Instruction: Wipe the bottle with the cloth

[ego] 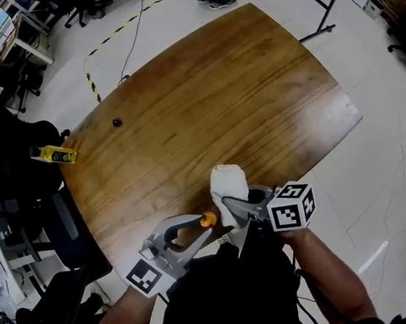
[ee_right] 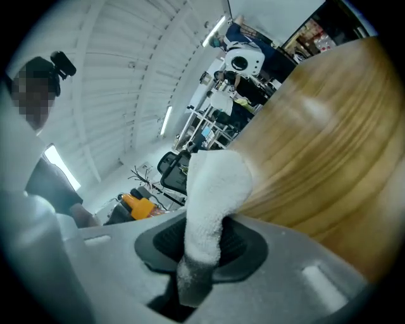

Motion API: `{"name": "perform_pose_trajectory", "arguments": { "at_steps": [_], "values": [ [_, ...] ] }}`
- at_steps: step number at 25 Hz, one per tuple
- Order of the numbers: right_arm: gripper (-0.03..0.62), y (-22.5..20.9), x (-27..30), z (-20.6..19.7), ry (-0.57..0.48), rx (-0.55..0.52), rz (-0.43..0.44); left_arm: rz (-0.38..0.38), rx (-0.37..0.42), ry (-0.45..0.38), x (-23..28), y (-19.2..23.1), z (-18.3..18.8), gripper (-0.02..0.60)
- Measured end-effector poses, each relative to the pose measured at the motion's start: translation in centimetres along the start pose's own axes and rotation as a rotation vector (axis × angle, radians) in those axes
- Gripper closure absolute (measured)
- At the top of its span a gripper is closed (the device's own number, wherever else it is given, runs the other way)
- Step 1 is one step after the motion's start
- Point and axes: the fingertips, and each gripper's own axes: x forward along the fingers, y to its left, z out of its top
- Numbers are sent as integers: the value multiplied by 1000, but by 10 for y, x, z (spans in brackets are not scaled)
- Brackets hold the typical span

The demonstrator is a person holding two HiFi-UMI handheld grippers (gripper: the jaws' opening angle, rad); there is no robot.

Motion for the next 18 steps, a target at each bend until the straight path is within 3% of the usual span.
{"name": "perform_pose_trajectory", "arguments": {
  "at_steps": [13, 18],
  "values": [
    [519, -33, 17, -21, 271, -247, -182, 18, 22, -51, 0, -1, 2, 497],
    [519, -42, 18, -29, 389, -412, -283, 23, 39, -60, 1, -2, 4, 497]
  ]
}}
